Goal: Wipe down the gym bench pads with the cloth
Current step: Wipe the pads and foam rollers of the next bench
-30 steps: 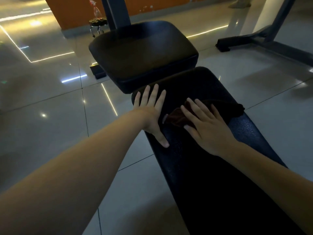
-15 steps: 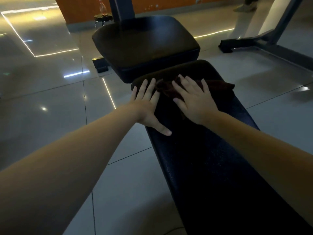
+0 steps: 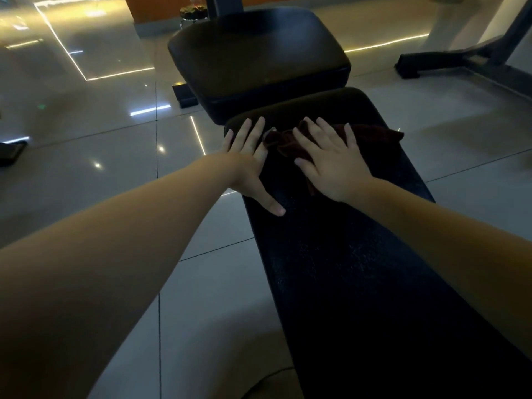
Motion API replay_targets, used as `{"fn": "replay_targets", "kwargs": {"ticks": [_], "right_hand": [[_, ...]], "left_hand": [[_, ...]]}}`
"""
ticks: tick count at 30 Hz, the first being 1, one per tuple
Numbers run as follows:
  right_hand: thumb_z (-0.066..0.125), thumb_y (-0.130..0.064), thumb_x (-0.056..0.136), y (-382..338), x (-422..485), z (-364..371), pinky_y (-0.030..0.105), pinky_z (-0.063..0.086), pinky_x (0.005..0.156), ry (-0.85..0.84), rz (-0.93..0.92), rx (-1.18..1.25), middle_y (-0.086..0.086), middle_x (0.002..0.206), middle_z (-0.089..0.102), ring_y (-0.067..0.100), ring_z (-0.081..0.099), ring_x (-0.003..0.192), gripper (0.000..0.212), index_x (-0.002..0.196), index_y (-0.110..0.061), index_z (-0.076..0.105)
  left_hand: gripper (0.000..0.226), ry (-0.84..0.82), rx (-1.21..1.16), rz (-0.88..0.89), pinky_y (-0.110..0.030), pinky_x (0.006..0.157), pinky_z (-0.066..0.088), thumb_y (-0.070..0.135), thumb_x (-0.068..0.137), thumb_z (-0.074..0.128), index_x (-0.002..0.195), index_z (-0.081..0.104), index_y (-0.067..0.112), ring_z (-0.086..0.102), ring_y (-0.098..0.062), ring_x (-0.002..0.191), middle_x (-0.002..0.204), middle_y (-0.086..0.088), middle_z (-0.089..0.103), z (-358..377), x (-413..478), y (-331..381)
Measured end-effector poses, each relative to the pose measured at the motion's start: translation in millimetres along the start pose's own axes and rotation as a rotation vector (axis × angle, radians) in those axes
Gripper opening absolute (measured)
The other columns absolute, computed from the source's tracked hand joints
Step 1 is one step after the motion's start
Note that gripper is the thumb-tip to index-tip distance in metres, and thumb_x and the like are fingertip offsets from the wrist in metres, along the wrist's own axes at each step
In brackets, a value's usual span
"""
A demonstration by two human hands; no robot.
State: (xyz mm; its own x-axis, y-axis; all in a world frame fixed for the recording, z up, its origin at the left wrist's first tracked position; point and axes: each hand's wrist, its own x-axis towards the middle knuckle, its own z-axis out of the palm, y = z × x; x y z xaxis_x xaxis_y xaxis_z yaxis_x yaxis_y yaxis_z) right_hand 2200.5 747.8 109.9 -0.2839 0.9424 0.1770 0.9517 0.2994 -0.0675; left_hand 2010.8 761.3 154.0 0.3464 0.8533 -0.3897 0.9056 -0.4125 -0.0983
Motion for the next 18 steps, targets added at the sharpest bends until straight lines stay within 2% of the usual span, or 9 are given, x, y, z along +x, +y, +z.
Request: {"fn": "replay_targets", "kwargs": {"ticks": [7, 18], "right_hand": [[0.029, -0.045, 0.103, 5.0, -1.5, -6.4, 0.050, -0.006, 0.118, -0.041, -0.029, -0.043, -0.004, 0.164, 0.000, 0.016, -0.005, 0.150, 0.059, 0.155, -0.029, 0.009], [0.032, -0.044, 0.102, 1.8, 3.4, -7.8, 0.051, -0.005, 0.117, -0.099, -0.003, -0.062, -0.003, 0.164, 0.001, 0.017, -0.004, 0.150, 0.060, 0.155, -0.029, 0.008]], "left_hand": [[0.159, 0.007, -0.007, 0.021, -0.053, 0.118, -0.018, 0.092, 0.041, 0.057, 0.146, -0.034, 0.015, -0.042, -0.029, 0.138, 0.149, -0.008, -0.048, 4.1, 4.8, -3.8], [0.154, 0.077, -0.056, 0.072, -0.052, 0.117, -0.020, 0.087, 0.051, 0.066, 0.149, -0.031, 0.017, -0.039, -0.030, 0.140, 0.153, -0.009, -0.043, 6.5, 4.2, -8.7]]}}
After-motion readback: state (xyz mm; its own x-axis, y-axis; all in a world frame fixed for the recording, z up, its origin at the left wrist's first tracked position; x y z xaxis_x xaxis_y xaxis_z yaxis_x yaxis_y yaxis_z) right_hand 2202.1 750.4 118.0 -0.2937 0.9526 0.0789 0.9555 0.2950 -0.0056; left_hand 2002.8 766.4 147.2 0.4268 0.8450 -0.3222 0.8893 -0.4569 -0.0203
